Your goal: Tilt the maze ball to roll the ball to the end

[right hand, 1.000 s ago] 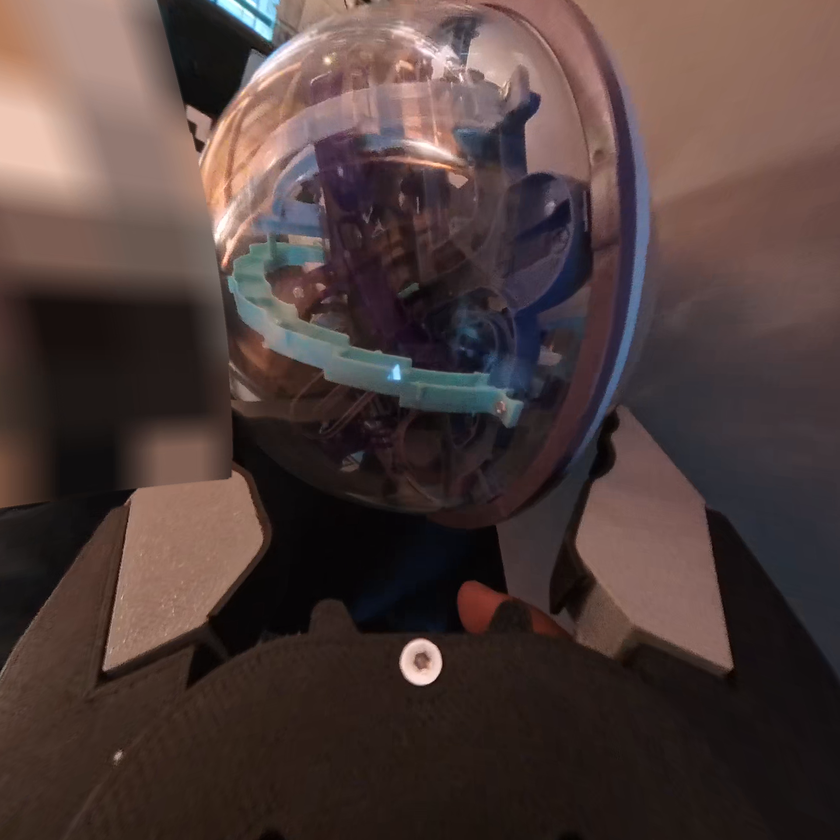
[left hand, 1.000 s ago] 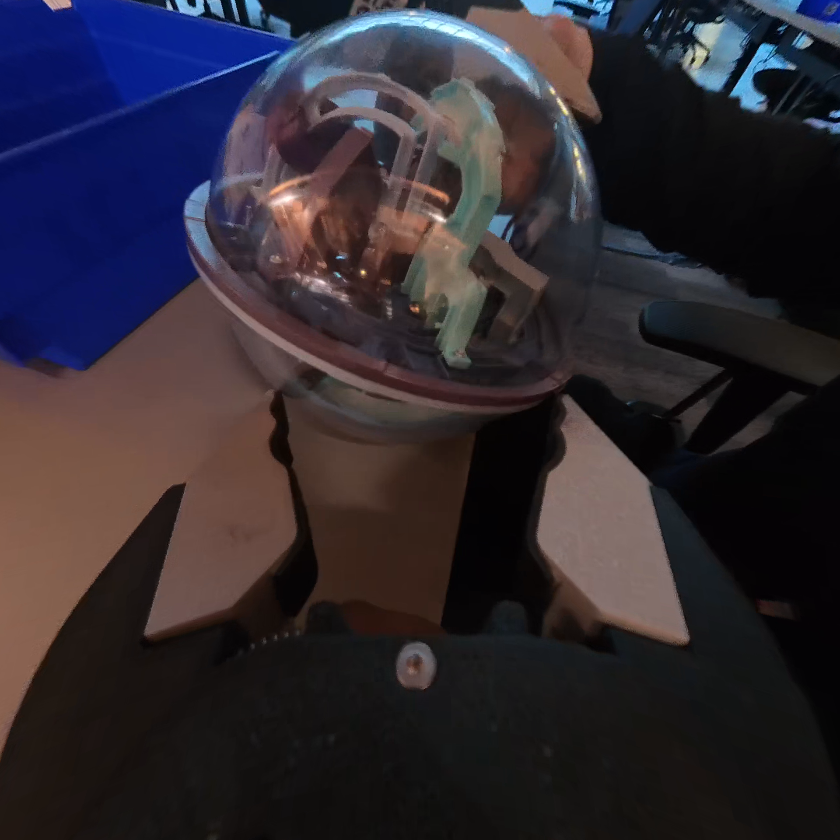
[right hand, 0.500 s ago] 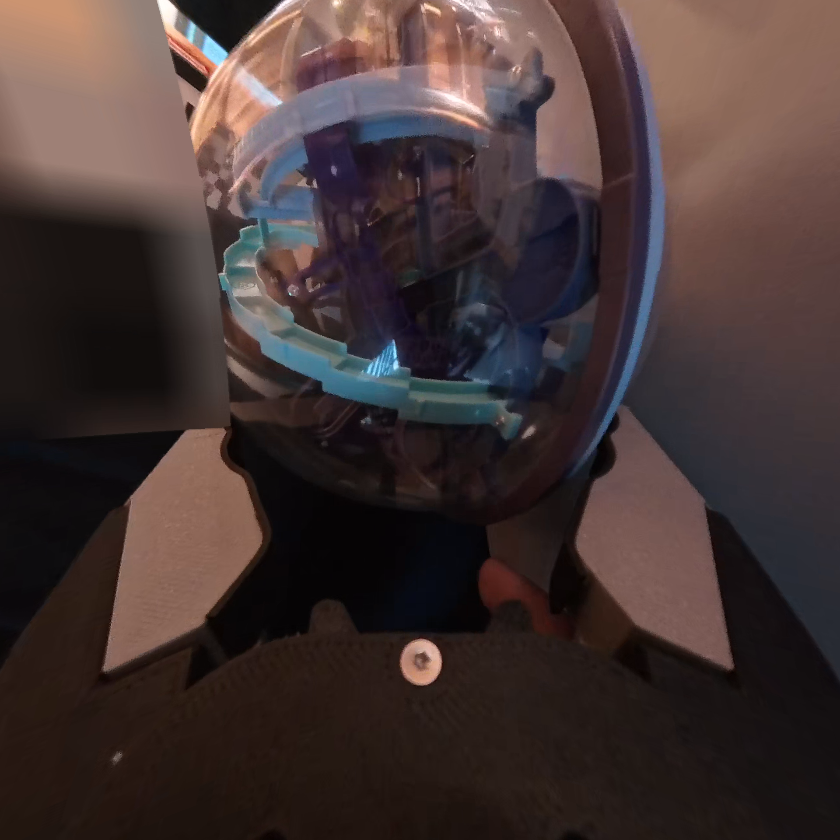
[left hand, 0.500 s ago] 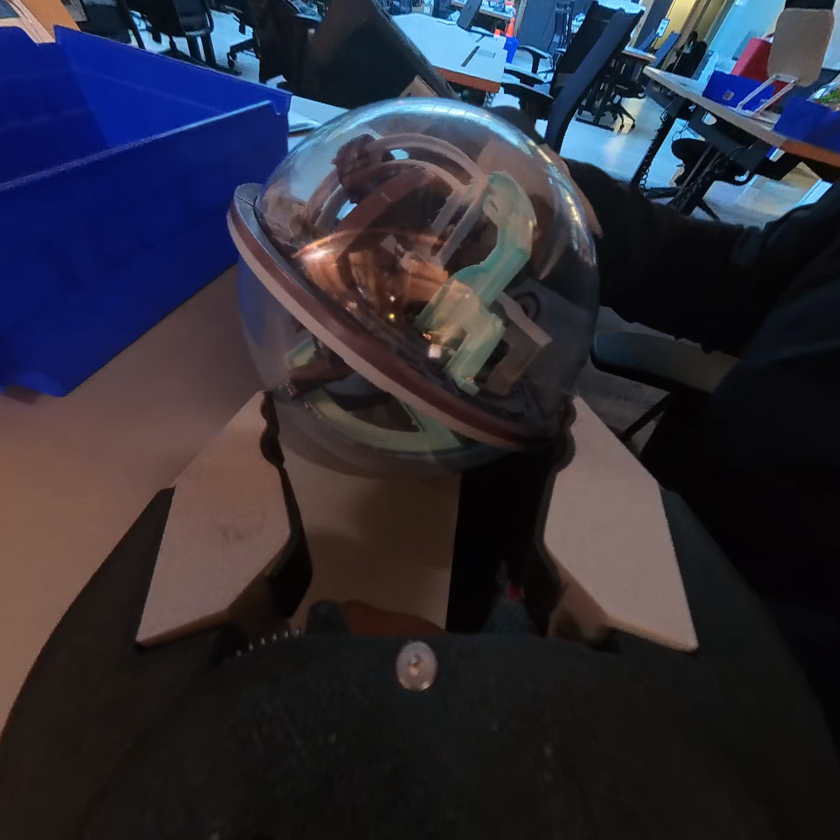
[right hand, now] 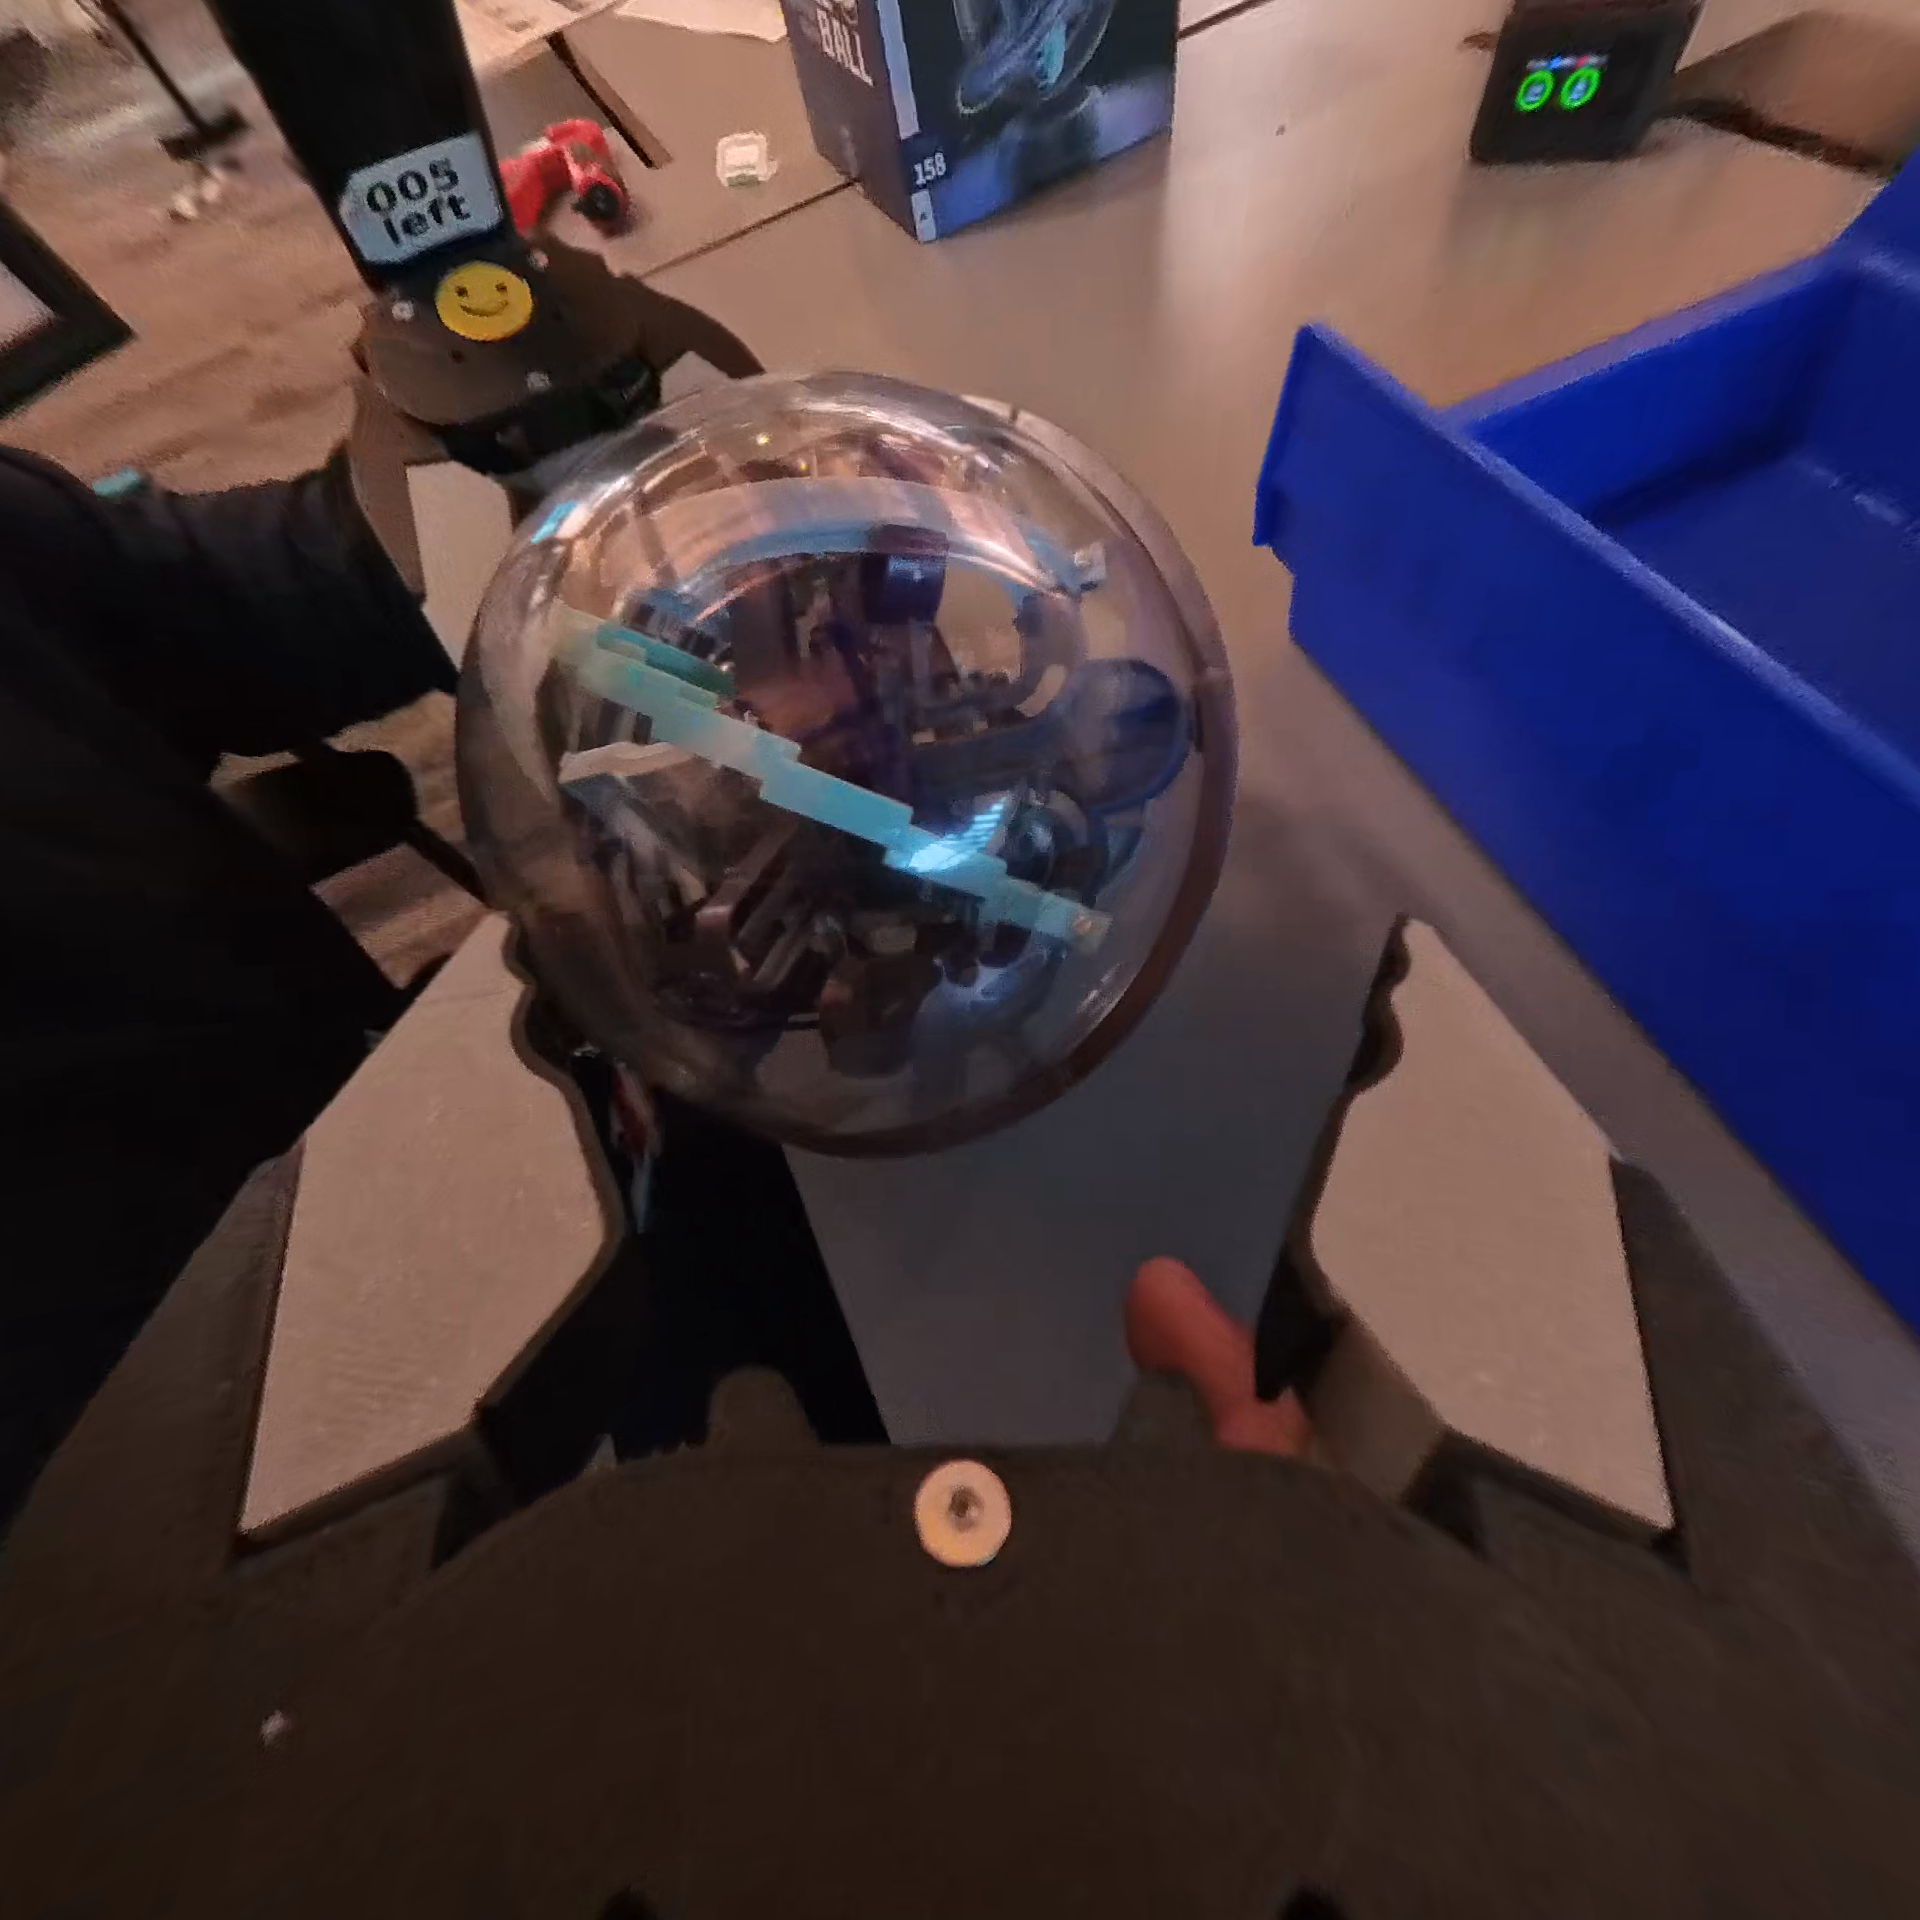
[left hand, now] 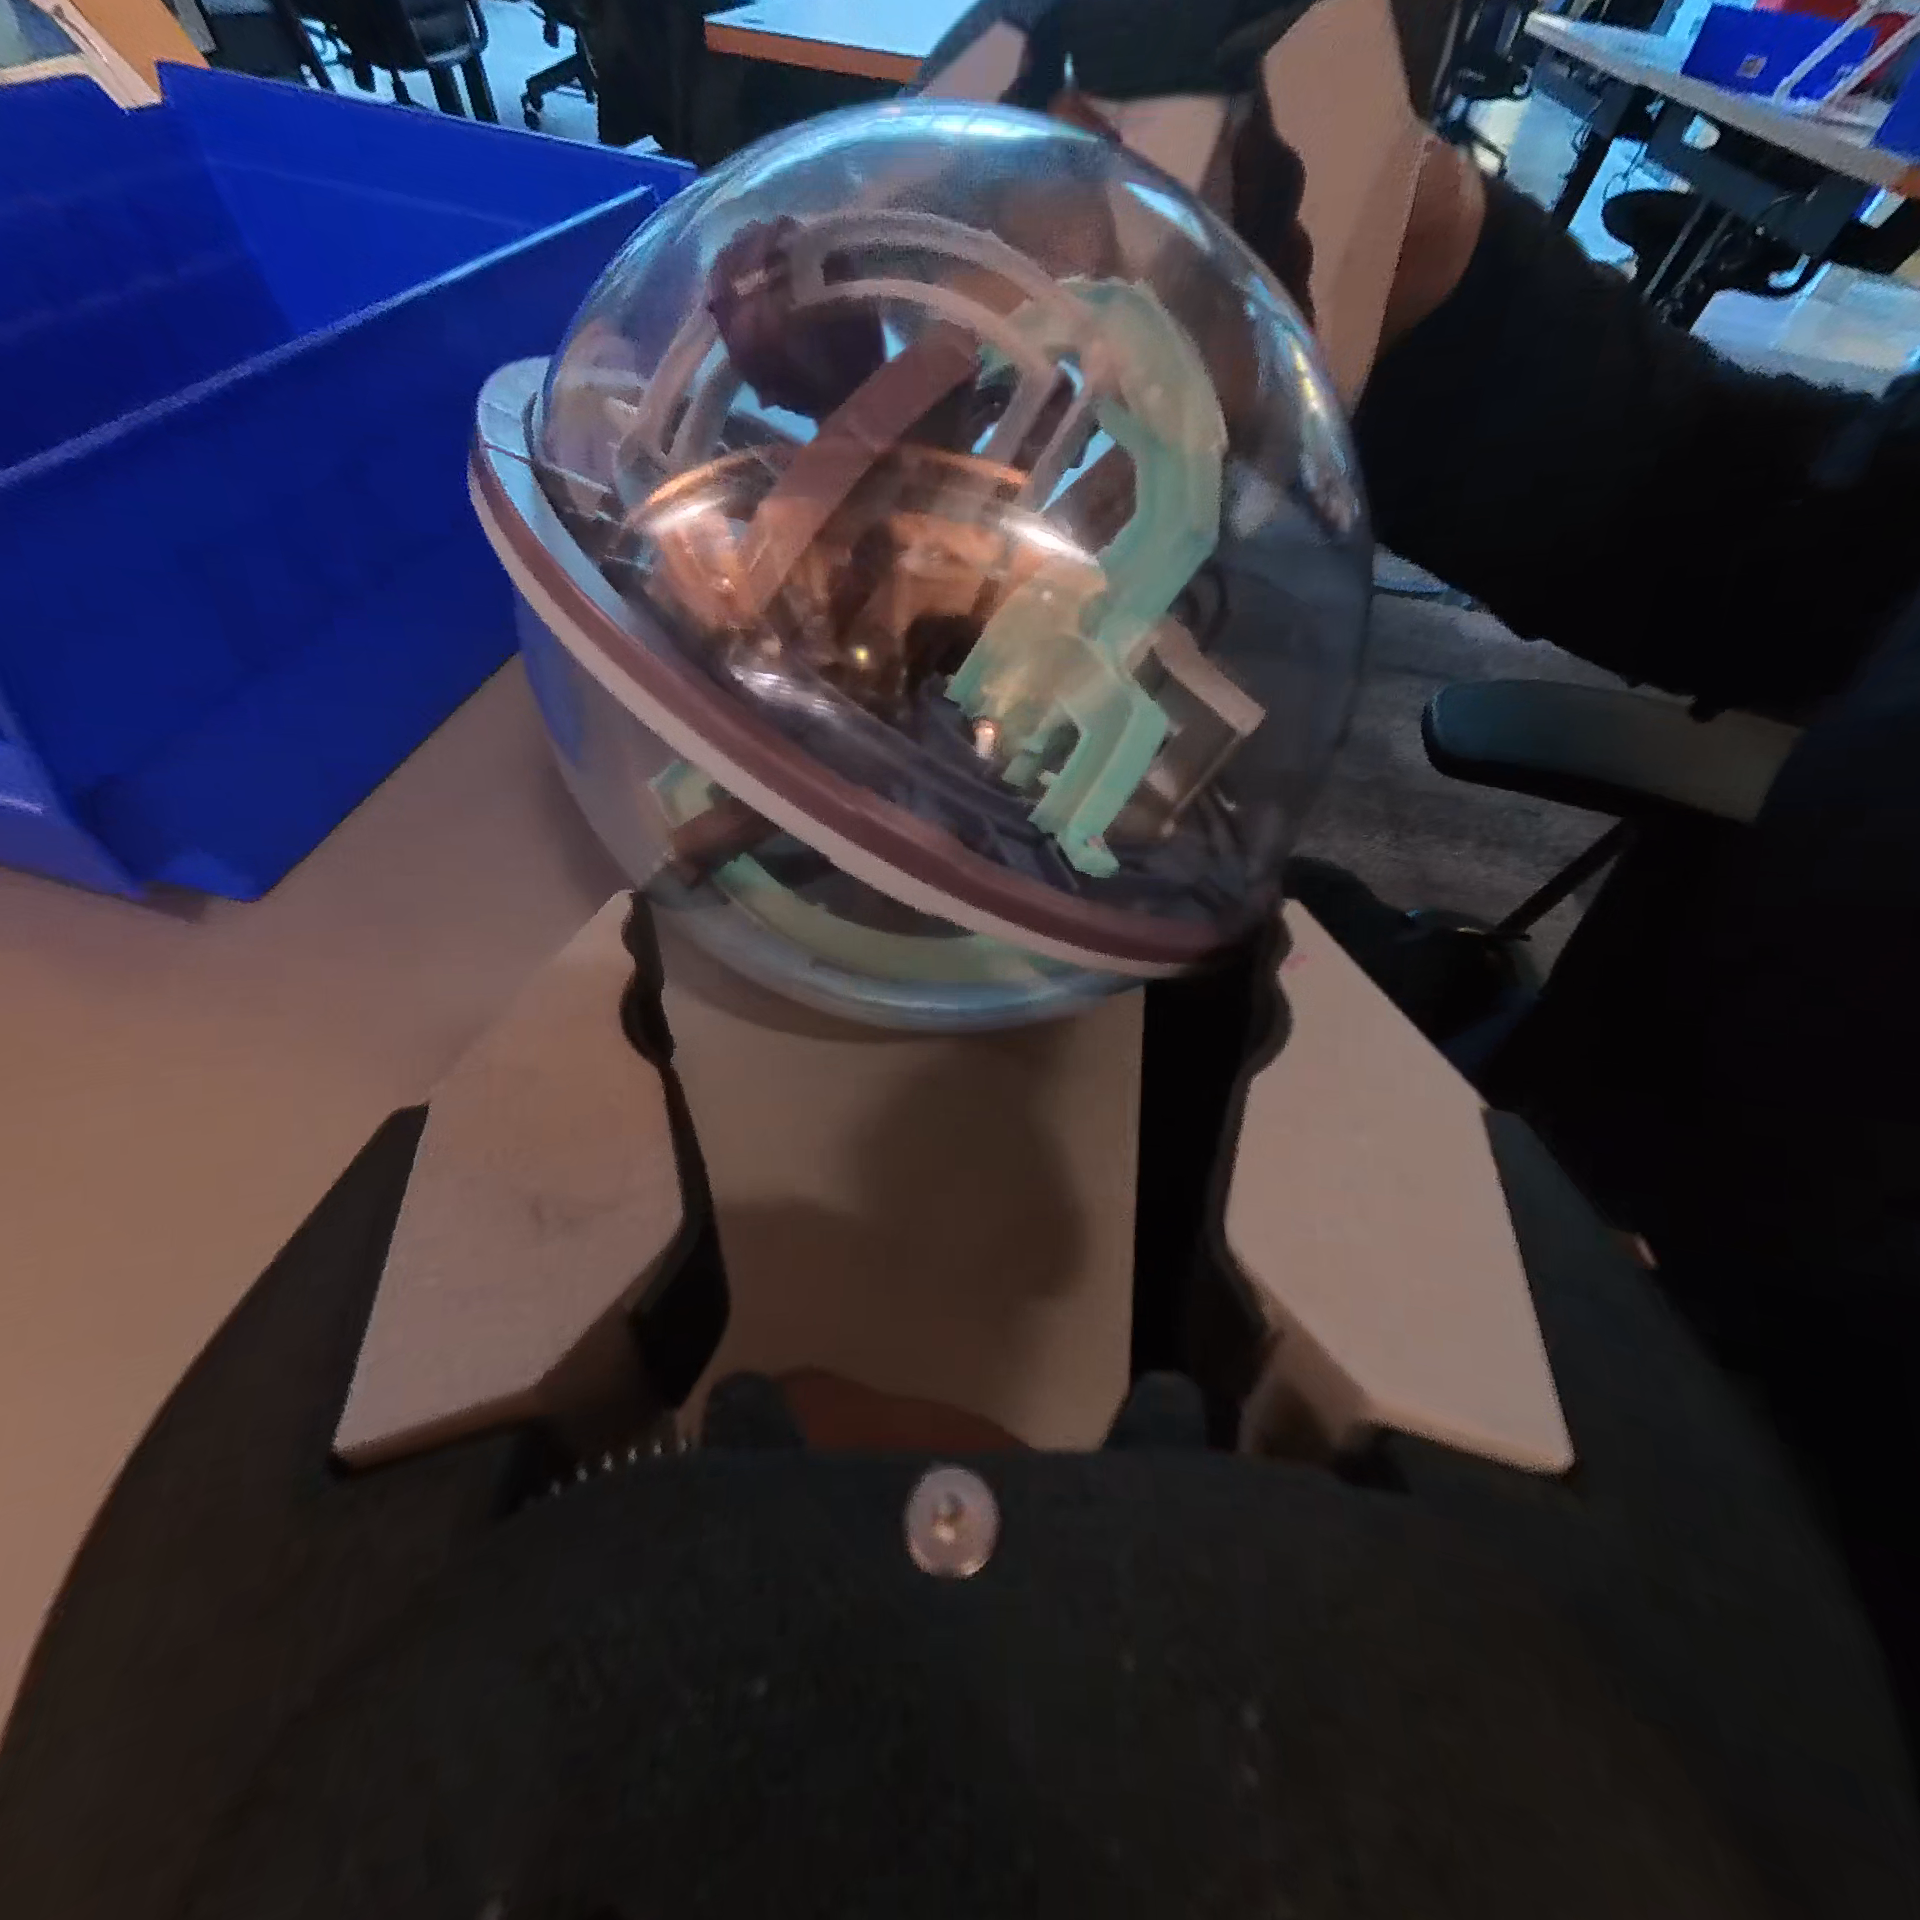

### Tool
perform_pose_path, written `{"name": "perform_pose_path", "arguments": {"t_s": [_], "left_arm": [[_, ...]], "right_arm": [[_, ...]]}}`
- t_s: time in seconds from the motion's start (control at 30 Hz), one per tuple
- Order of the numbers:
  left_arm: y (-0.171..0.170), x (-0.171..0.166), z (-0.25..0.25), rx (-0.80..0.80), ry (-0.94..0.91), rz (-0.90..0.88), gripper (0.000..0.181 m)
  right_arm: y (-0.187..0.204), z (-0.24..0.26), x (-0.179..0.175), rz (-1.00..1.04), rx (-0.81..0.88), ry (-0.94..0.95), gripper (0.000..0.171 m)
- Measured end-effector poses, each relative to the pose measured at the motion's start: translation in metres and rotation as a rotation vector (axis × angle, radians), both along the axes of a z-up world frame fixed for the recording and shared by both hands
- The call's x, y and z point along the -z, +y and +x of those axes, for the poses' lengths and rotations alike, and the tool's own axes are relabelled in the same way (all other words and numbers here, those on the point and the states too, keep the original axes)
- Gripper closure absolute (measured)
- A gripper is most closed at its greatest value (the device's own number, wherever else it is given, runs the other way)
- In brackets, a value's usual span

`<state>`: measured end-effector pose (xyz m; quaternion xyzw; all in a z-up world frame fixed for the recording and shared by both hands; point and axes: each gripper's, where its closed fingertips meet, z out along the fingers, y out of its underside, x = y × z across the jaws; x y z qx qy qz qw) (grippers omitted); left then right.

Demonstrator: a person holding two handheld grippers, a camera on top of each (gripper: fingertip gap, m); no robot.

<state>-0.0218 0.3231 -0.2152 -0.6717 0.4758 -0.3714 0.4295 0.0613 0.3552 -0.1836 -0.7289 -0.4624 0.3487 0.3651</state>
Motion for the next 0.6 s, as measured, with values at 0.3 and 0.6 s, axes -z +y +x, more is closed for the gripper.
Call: {"name": "perform_pose_path", "arguments": {"t_s": [0.3, 0.6], "left_arm": [[-0.009, -0.009, -0.011, 0.038, -0.012, 0.018, 0.089], [0.008, 0.014, -0.027, 0.107, 0.193, 0.372, 0.08]], "right_arm": [[-0.031, -0.012, 0.011, 0.117, -0.05, -0.033, 0.032], [-0.025, -0.022, 0.026, 0.197, -0.104, -0.086, 0.037]]}}
